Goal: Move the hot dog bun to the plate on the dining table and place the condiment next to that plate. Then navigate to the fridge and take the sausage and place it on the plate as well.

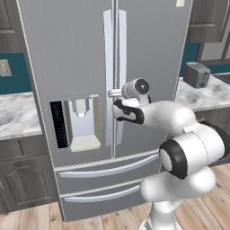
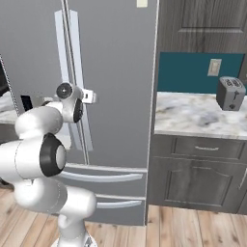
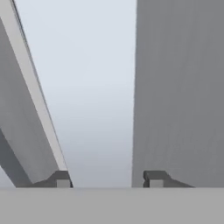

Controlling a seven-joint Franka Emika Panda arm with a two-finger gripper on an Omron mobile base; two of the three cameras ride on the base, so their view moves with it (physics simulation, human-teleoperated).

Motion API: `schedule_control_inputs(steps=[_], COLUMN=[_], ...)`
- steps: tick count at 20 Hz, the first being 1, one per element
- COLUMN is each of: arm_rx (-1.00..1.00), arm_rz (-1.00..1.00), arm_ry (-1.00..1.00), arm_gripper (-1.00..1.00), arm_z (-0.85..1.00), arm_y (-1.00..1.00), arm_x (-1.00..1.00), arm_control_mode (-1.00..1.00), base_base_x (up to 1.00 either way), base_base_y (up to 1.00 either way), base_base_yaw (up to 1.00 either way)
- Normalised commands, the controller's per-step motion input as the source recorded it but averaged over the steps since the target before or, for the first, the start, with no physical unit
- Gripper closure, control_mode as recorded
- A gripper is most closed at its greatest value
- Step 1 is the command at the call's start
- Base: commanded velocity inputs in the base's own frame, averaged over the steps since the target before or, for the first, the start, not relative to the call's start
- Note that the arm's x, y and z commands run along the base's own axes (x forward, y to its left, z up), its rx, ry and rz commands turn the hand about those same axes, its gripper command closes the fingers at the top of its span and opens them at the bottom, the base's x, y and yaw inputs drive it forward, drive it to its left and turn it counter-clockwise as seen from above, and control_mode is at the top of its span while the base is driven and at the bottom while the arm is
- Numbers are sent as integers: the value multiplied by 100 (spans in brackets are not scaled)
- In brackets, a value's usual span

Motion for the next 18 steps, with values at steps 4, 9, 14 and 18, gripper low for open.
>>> schedule_control_inputs(steps=[4, 9, 14, 18], arm_rx=[0, 0, 1, 5], arm_rz=[-4, -6, -5, -3], arm_ry=[-15, -14, -10, -4], arm_gripper=[100, 100, 100, 100], arm_z=[32, 54, 74, 89], arm_y=[-34, -62, -90, -100], arm_x=[-63, -98, -100, -100], arm_control_mode=[-100, -100, -100, -100], base_base_x=[0, 0, 0, 0], base_base_y=[0, 0, 0, 0], base_base_yaw=[0, 0, 0, 0])
